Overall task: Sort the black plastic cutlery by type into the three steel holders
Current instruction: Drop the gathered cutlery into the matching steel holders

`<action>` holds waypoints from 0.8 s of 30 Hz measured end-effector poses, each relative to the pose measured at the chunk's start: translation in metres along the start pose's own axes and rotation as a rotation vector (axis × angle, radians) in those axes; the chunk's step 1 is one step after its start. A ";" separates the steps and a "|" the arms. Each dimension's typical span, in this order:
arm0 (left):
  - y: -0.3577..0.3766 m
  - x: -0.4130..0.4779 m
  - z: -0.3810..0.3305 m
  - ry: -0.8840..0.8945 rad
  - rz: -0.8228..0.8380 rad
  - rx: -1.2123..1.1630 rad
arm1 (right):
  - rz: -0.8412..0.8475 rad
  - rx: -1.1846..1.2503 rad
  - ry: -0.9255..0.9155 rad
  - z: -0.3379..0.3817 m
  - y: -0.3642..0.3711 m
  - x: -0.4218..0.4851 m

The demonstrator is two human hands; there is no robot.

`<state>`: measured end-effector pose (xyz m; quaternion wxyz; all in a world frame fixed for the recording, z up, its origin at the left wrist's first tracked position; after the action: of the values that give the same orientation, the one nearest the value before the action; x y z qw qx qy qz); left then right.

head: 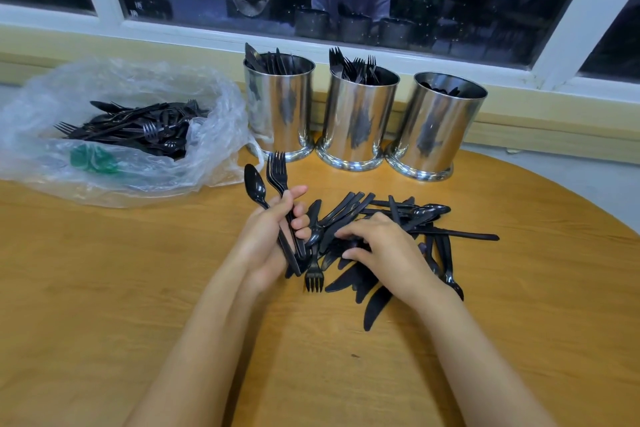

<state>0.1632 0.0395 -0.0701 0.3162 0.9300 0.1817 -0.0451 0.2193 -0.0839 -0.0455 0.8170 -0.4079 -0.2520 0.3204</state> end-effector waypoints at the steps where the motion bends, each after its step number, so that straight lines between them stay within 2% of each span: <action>1: 0.000 0.000 0.000 -0.001 -0.003 0.001 | -0.007 -0.001 -0.013 0.001 0.000 0.000; 4: -0.001 0.000 0.000 0.000 -0.010 0.006 | -0.058 -0.004 -0.070 0.002 -0.001 0.001; 7: -0.001 0.001 0.000 0.007 -0.009 0.015 | -0.264 0.048 -0.218 0.016 -0.031 -0.004; 9: 0.001 0.001 0.000 0.012 0.002 0.030 | -0.463 0.217 -0.269 0.026 -0.064 -0.011; 11: 0.004 0.000 0.001 0.010 0.027 0.065 | -0.563 0.555 -0.170 0.019 -0.088 -0.009; 13: 0.011 -0.002 0.004 -0.002 0.072 0.128 | -0.511 0.872 -0.031 0.010 -0.088 0.002; 14: 0.015 -0.004 0.007 -0.013 0.096 0.173 | -0.452 0.926 0.014 0.010 -0.084 0.009; 18: 0.034 -0.013 0.016 -0.057 0.222 0.345 | -0.300 0.821 0.020 0.021 -0.068 0.030; 24: 0.033 -0.015 0.010 -0.010 0.225 0.549 | -0.328 0.762 -0.003 0.024 -0.057 0.037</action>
<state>0.1618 0.0043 -0.0558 0.0565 0.9948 0.0570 -0.0619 0.2464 -0.0708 0.0199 0.9494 -0.0301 -0.1782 0.2568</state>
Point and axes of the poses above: each hand's wrist, its own x-axis towards the middle knuckle, its own y-axis out of the palm, z = x × y, the point moved 10 cm from there along x, towards the middle knuckle, and after that the axes turned 8 degrees about x, right-handed, at the moved point
